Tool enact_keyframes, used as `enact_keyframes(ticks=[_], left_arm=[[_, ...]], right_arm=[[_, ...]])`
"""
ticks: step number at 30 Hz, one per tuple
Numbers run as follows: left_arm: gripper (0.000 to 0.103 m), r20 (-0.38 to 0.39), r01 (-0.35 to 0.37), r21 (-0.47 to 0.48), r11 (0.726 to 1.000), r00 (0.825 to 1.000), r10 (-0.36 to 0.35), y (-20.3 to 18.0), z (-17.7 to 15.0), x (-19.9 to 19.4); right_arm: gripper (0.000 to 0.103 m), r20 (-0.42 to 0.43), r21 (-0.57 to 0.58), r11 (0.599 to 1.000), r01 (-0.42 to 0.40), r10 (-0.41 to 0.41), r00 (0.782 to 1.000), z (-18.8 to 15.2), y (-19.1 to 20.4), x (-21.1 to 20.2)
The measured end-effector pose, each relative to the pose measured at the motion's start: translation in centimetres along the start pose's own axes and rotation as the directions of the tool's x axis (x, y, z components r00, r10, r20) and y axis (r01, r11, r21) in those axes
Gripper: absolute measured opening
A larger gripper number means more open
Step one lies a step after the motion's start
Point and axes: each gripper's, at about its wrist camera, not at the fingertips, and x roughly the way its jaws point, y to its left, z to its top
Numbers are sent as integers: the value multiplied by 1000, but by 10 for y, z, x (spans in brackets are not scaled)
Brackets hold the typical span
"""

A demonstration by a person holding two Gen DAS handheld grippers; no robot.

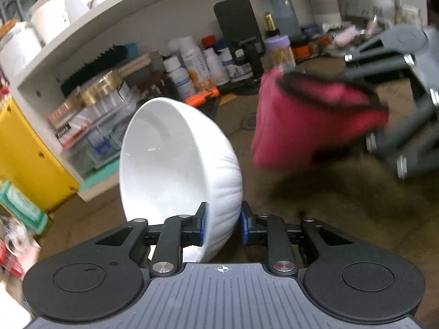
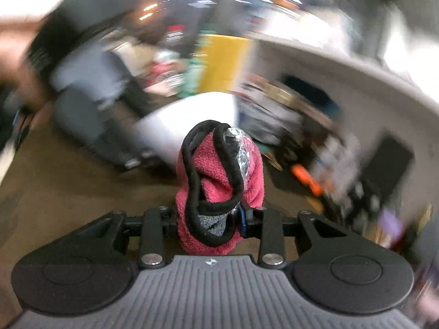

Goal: Clean bowl
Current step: 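Turn the white bowl with the left gripper while the right brings the pink towel to its outside, then wipe the bowl's outer wall with the pink towel in the right gripper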

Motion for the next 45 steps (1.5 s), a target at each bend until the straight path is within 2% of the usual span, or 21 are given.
enact_keyframes(ticks=[3,5,7,9,11,13,17,18,21,25,29,33,35,38,40,42,43,45], left_arm=[[15,-25,32,0,999,999,-32,12,7,8],[15,-32,57,-23,998,998,-58,19,11,9],[15,-17,129,-86,988,991,-131,27,14,5],[14,31,227,-146,963,974,-225,28,19,-2],[14,78,295,-168,941,955,-286,21,25,-6],[14,106,347,-160,924,937,-334,7,31,-8],[16,149,438,-127,890,895,-420,-25,44,-11],[17,153,446,-123,886,891,-427,-29,45,-11],[17,171,445,-165,880,892,-419,-28,41,-10],[19,180,431,-210,878,899,-399,-21,32,-10],[21,175,415,-257,873,908,-381,-5,23,-2],[27,158,412,-272,869,910,-382,4,19,5],[26,151,404,-256,878,914,-377,3,19,5],[29,147,366,-227,903,929,-340,0,21,4],[38,135,347,-213,914,936,-324,0,22,7],[57,114,304,-183,935,951,-287,0,25,12],[58,100,281,-169,945,958,-267,0,25,15],[61,81,269,-168,948,963,-259,2,25,22]], right_arm=[[37,27,132,990,-38,35,999,-5,-27,-6],[37,25,172,984,-43,39,999,-9,-35,-6],[37,21,185,982,-24,21,1000,-12,-41,-9],[37,13,153,988,9,-11,1000,-14,-40,-12],[37,23,114,993,36,-38,999,-9,-43,-15],[37,47,75,995,62,-66,997,-2,-44,-20],[37,94,-44,985,169,-165,982,11,-42,-34],[37,103,-57,984,169,-163,981,10,-39,-36],[37,113,-97,982,164,-152,982,3,-27,-44],[37,156,-131,985,109,-89,984,-1,-6,-59],[37,168,-121,992,-29,49,985,-6,4,-71],[35,207,-43,979,-199,203,957,-5,-1,-77],[35,219,18,979,-202,193,956,-5,-10,-77],[35,223,130,979,-155,123,967,-11,-34,-72],[35,218,188,974,-129,86,972,-14,-48,-68],[36,204,223,971,-88,42,978,-18,-57,-62],[36,196,240,969,-66,19,980,-20,-62,-59],[36,194,250,967,-55,5,981,-23,-63,-59]])
